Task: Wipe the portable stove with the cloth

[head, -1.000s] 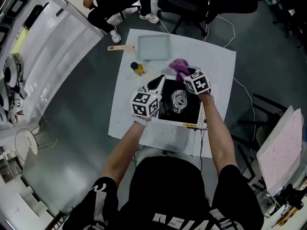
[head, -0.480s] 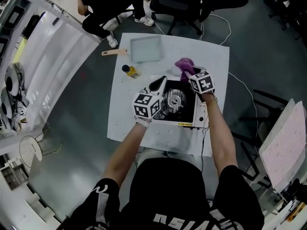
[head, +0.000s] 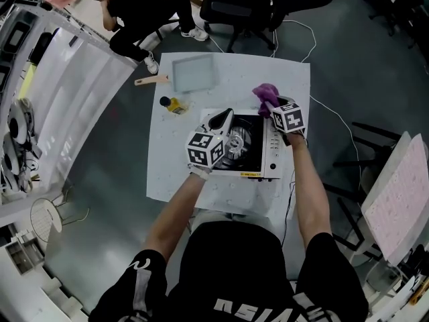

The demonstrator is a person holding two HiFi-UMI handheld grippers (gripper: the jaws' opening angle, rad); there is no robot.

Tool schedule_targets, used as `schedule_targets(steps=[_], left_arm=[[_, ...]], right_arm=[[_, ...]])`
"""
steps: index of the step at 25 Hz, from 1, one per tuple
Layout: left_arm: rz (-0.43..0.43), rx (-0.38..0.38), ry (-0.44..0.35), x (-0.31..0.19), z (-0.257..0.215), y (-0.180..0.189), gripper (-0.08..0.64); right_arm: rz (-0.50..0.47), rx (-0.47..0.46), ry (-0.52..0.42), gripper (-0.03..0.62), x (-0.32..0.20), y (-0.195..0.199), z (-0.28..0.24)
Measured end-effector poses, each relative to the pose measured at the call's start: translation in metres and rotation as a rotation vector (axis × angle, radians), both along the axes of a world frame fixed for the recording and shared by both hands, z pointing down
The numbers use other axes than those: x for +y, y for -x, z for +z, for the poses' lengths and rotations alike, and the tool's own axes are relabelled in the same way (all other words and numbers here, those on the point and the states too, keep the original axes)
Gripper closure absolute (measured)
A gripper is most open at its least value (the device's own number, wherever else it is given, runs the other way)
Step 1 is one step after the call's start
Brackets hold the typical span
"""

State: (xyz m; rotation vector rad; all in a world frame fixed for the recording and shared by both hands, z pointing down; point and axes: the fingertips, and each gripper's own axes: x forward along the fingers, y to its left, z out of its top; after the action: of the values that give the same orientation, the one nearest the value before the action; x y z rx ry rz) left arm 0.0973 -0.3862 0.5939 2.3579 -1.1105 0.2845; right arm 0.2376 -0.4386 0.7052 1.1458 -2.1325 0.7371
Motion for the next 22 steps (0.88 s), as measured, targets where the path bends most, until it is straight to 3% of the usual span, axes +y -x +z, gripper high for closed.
schedule_targets(steps=[11,22], left_arm=[[0.027,-0.027,-0.001,0.005,-0.005,-0.03,0.554],[0.034,-0.061,-0.024,0.026,-0.026,-0.03,0.554]], right_arm=[[0.103,-0.007,0.009,0.491,0.017,-0.067,0.003],[0.195,-0.018,0.006,0.491,0.044,-0.112,-0.002]])
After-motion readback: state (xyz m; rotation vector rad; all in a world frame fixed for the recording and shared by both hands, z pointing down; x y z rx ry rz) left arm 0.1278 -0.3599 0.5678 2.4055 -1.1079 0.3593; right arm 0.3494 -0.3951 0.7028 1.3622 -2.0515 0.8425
